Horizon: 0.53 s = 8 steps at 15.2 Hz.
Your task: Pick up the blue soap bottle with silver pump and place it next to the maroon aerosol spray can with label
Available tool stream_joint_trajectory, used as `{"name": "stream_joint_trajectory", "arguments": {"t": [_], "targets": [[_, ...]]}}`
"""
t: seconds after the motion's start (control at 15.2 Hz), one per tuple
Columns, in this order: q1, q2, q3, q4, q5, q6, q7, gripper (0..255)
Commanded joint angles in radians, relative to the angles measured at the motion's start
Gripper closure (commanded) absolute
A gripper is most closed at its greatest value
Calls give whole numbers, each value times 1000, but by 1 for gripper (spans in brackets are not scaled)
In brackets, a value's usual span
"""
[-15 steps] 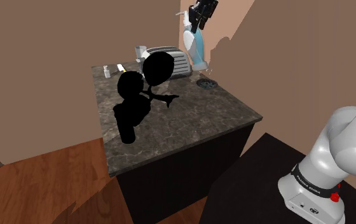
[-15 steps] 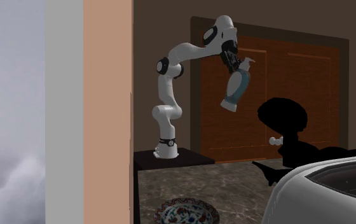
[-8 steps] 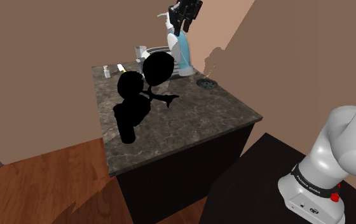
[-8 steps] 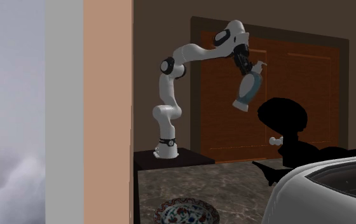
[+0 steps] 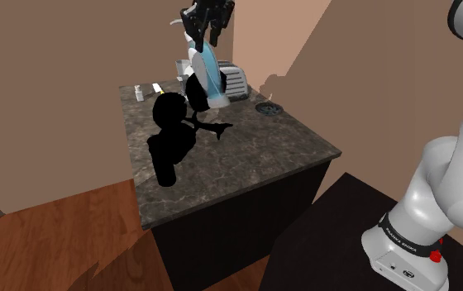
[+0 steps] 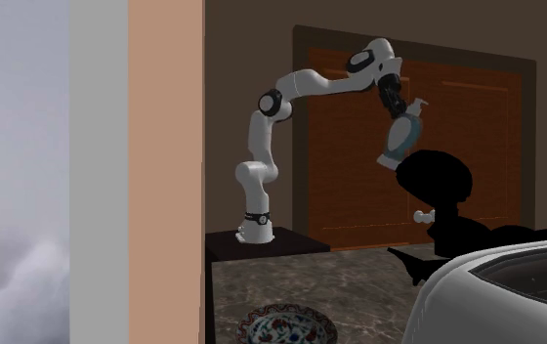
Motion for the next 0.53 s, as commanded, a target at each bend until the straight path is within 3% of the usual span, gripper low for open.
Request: {"name": "stream_joint_trajectory", "arguments": {"t": [0.0, 0.13, 0.46], "targets": [[30, 44, 22, 60, -21, -31, 44, 255], [71, 113, 43, 155, -49, -76, 88, 255], [61, 79, 39, 41, -43, 4, 107, 255]]}}
